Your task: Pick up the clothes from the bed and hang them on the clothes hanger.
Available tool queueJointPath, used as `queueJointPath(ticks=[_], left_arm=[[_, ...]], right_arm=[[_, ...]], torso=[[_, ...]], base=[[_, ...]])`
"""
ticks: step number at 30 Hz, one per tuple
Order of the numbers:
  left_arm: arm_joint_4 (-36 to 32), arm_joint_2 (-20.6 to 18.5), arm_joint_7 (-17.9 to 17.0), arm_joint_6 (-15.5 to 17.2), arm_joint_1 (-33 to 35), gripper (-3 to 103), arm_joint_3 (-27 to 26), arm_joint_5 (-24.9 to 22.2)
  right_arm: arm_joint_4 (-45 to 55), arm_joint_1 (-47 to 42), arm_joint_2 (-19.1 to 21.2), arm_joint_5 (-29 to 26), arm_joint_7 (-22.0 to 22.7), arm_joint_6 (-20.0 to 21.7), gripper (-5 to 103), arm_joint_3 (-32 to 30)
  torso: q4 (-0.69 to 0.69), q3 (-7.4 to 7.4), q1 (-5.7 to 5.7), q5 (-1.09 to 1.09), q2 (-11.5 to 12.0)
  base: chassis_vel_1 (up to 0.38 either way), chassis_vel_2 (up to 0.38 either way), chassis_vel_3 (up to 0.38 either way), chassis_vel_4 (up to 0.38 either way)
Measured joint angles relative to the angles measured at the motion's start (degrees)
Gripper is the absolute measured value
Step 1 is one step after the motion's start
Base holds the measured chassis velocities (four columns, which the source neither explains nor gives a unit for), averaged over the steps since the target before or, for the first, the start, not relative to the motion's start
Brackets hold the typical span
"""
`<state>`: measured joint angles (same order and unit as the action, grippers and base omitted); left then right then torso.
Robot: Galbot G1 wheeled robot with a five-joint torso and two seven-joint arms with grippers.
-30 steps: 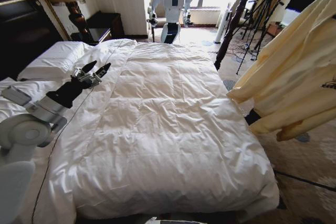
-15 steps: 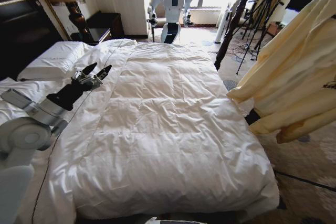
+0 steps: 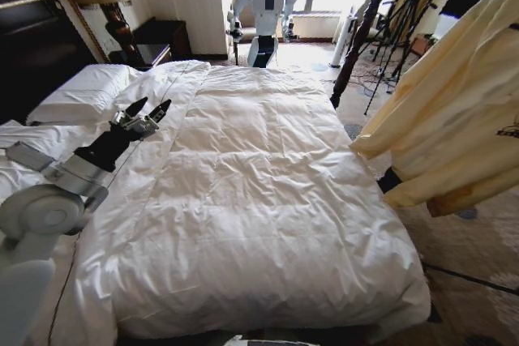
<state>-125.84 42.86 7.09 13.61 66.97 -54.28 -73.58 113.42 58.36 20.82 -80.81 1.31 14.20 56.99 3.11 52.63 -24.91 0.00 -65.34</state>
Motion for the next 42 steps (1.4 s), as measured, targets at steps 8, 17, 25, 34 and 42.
queueJointPath(ticks=[8,17,25,34,42], left_arm=[[4.62,1.08,-5.74,0.08,-2.55,100,4.53,5.26],[5.41,2.54,-6.36,0.91,-3.24,100,4.91,6.71],[4.72,2.41,-6.16,1.48,-5.25,100,4.78,6.13],[3.39,1.25,-6.68,1.36,-2.87,100,1.71,4.72],[2.84,0.26,-7.72,1.17,-0.76,100,2.93,4.89]], right_arm=[[1.24,-1.82,-13.77,6.15,12.24,-9.92,100,17.78],[-6.58,-3.37,-16.02,6.59,8.91,-9.62,100,14.20],[-5.24,0.10,-12.27,6.86,6.29,-3.21,100,10.44],[-3.57,-3.92,-3.40,6.51,-3.72,5.40,100,-3.51],[8.72,9.63,16.76,22.69,-1.61,-6.85,100,31.03]], torso=[[-0.01,0.01,-0.02,-0.05,0.01],[0.02,0.00,0.00,-0.04,0.01],[0.02,0.00,0.00,-0.02,0.01],[-0.02,-0.01,0.00,-0.12,0.00],[0.01,-0.03,0.03,-0.02,-0.02]], base=[[0.000,0.000,0.000,0.000],[0.000,0.000,0.000,0.000],[0.000,0.000,0.000,0.000],[0.000,0.000,0.000,0.000],[0.000,0.000,0.000,0.000]])
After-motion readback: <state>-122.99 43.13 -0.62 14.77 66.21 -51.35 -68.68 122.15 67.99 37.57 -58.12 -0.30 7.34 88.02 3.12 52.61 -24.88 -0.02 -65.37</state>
